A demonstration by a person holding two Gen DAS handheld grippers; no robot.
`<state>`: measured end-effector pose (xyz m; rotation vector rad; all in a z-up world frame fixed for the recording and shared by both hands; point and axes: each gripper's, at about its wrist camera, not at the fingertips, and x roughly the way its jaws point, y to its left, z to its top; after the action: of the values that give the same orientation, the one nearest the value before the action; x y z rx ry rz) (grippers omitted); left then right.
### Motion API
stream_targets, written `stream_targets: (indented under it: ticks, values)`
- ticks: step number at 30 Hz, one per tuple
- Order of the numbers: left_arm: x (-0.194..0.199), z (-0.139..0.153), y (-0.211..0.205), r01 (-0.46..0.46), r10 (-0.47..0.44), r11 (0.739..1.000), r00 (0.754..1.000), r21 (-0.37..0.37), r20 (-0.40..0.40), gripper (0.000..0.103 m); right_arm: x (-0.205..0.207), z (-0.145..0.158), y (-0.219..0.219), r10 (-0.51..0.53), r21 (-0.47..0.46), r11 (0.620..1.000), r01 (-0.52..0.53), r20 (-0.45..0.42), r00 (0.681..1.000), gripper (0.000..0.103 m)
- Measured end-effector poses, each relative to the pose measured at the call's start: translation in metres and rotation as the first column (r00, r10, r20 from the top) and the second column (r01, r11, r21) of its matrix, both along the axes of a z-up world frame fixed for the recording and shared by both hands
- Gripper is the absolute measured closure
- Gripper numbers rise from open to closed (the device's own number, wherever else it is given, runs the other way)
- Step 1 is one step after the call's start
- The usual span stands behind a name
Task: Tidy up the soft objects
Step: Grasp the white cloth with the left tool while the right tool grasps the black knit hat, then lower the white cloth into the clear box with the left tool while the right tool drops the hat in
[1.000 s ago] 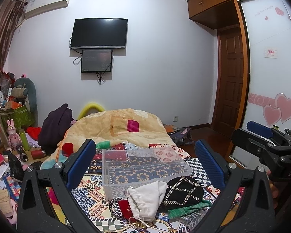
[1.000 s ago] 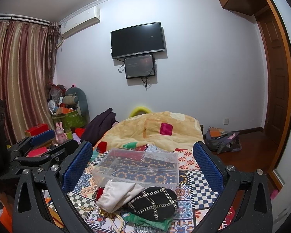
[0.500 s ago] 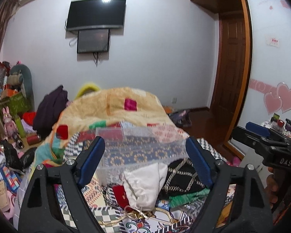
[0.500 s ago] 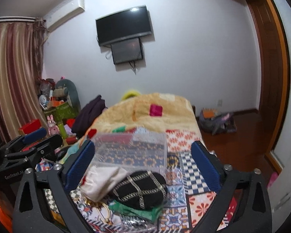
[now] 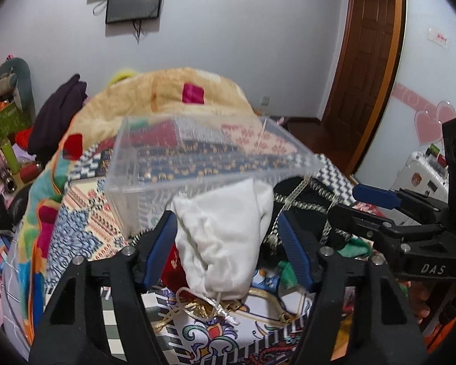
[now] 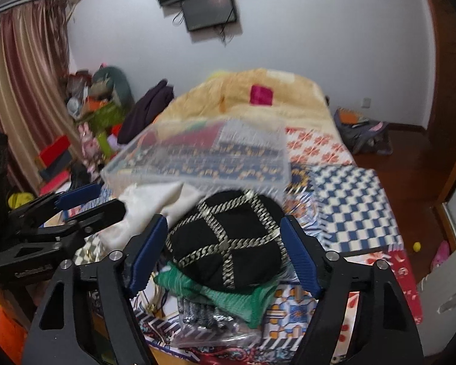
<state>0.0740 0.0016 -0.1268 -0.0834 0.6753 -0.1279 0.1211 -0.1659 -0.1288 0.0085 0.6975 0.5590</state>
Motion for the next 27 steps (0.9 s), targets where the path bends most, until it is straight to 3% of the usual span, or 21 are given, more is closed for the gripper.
stream_targets:
  ticks: [4,6,8,14,27]
  values:
    - [0.006,-0.018,0.000,0.012,-0.012,1.000,0.999,0.008,-0.043,0.046,0.005,-0.012,0.015,0.038,-0.049,0.998,-0.040,-0.033,0.999,0.038]
    - [0.009,-0.024,0.000,0.019,-0.019,1.000,0.998,0.002,-0.060,0.053,0.010,-0.019,0.020,0.041,-0.069,0.997,-0.044,-0.054,0.998,0.047]
    - [0.012,-0.029,0.001,0.025,-0.026,1.000,0.997,-0.011,-0.074,0.069,0.012,-0.023,0.021,0.040,-0.060,0.997,-0.044,-0.067,0.997,0.053]
    - [0.008,-0.023,0.007,0.038,-0.040,0.998,0.998,-0.041,-0.055,0.084,0.010,-0.022,0.018,0.065,-0.023,0.998,-0.067,-0.070,0.995,0.082]
    - [-0.022,0.029,0.014,0.071,-0.064,0.995,0.993,-0.069,0.094,0.090,-0.007,0.009,0.009,0.054,0.045,0.998,-0.055,0.024,0.998,0.091]
